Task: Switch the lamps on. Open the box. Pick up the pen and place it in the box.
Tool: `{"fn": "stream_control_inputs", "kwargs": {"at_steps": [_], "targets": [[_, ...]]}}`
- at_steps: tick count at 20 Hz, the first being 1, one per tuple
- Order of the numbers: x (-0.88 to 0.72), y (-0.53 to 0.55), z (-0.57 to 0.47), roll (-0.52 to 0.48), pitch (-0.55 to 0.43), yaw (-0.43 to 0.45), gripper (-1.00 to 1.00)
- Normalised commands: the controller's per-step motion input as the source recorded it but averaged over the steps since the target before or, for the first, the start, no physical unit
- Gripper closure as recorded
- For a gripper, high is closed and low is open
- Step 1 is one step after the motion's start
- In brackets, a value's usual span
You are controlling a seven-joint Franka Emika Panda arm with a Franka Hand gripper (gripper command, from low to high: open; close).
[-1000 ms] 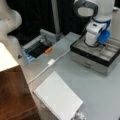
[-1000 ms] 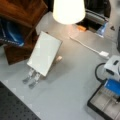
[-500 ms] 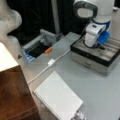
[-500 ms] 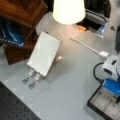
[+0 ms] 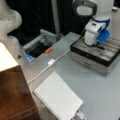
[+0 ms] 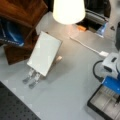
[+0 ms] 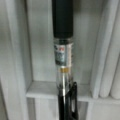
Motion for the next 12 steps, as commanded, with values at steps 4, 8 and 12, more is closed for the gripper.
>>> {"fn": "stream_control_inputs", "kwargs": {"at_steps": [4,8,12], "targets": [[0.13,-0.3,0.3,-0.075,0.114,0.029,-1.0],[0.17,-0.36,0.26,-0.001,0.124,0.037,-1.0],[0.16,-0.38,0.23,0.044,0.092,0.015,-1.0]]}}
